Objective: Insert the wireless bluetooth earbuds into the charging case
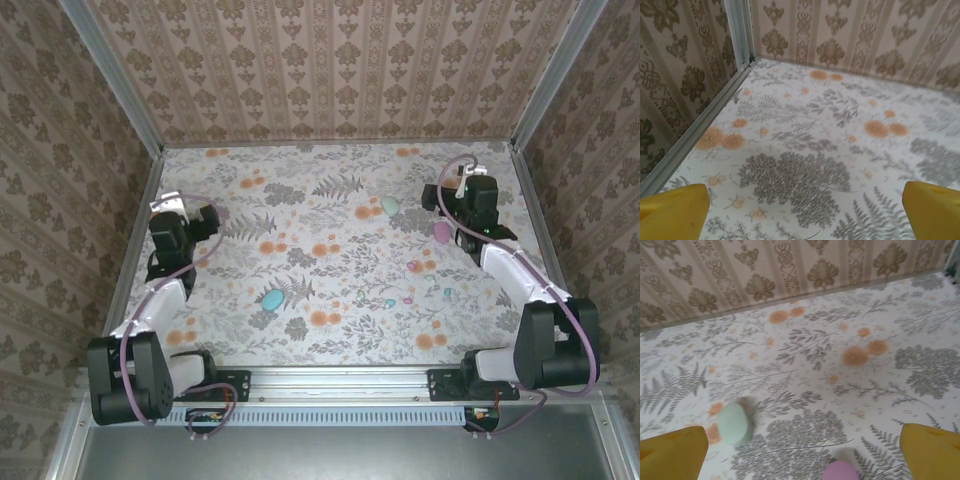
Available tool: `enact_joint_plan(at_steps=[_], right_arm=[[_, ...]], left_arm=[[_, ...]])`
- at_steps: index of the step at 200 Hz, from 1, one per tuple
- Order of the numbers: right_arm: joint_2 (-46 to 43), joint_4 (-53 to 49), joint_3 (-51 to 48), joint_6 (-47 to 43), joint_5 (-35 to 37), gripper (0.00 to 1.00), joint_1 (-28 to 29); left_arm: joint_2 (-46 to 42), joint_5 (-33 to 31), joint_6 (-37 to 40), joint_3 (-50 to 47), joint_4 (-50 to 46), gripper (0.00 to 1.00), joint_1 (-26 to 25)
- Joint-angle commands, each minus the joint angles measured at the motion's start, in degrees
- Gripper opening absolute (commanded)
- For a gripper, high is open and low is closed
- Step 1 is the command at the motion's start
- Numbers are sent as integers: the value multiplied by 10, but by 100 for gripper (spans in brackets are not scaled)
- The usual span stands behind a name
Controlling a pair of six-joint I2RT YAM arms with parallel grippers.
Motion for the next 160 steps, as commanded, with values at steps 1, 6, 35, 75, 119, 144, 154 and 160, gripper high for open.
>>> enact_joint_plan(at_steps=[1,6,35,75,119,144,154,160], right_arm=[[24,-169,42,31,-55,99,-5],[37,-189,56,27,-63,97,-6],[123,-295,123,11,-46,81,-7],[173,-341,143,-15,10,79,-7],[210,-389,164,-74,12,78,-7],[220,-390,170,-96,21,73,-7],[227,-391,175,-101,26,72,-7],[232,-391,178,-104,28,71,-8]], left_arm=[[-20,103,-62,23,-100,100,2],[-24,120,-71,22,-100,100,2],[-54,182,-108,16,-120,100,-9],[-98,205,-103,11,-152,100,-39],[-101,196,-95,12,-170,100,-61],[-101,200,-88,16,-173,100,-65],[-103,201,-86,20,-178,100,-65],[-103,201,-84,21,-180,100,-67]])
